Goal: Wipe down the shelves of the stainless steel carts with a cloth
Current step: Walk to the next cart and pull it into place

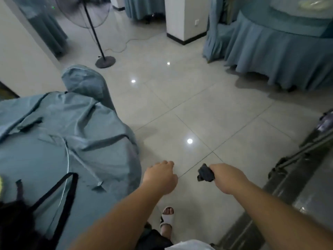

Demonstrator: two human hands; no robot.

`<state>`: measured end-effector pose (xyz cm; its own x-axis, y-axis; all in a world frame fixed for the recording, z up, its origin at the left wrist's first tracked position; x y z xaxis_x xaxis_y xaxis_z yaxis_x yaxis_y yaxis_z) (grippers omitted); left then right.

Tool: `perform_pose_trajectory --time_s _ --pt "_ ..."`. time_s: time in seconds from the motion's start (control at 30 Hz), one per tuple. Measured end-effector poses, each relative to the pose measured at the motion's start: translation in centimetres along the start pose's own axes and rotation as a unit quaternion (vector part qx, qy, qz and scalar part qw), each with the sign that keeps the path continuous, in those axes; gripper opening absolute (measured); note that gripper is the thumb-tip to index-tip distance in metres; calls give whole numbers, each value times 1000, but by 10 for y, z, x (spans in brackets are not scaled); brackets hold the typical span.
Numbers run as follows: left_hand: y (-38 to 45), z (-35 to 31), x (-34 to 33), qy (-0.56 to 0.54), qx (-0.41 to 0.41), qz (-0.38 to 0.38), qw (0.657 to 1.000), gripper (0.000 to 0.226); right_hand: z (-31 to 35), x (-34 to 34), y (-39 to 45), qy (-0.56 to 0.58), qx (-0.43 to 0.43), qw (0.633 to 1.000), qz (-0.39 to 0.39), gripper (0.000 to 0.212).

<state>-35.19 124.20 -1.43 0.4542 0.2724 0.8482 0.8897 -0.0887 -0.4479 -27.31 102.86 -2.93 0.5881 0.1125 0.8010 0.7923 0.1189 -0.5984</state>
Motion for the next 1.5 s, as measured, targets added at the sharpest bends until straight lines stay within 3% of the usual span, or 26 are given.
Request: perform_pose_trajectory --time_s 0.27,0.57,0.9,1.07,1.3,1.5 --pt "129 -21 49 77 -118 70 988 53 -16 39 52 88 -68 994 9 22" --pt "271 -143 83 159 -261 94 948 53 -145 52 116 119 -197 973 9 33" --pt "402 -265 122 146 -280 96 944 54 -299 113 194 159 -262 952 -3 31" --pt "456 -319 127 171 -318 123 924 56 -346 120 216 202 -295 934 24 28" --pt "550 -411 127 221 -419 162 866 56 -413 114 250 298 -381 873 56 38" --pt "631 -476 121 274 -510 223 784 55 -442 111 262 423 -492 760 46 29"
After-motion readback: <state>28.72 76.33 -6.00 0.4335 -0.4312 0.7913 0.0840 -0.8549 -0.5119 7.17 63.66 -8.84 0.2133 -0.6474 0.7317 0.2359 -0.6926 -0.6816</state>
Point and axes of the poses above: each hand's wrist, its own y-axis towards the middle knuckle, its own x-axis out of the back of the hand, z = x × y, the point moved 7 cm from there along y, towards the middle knuckle, and after that the axes turned 15 degrees about -x, right-handed, at the moved point
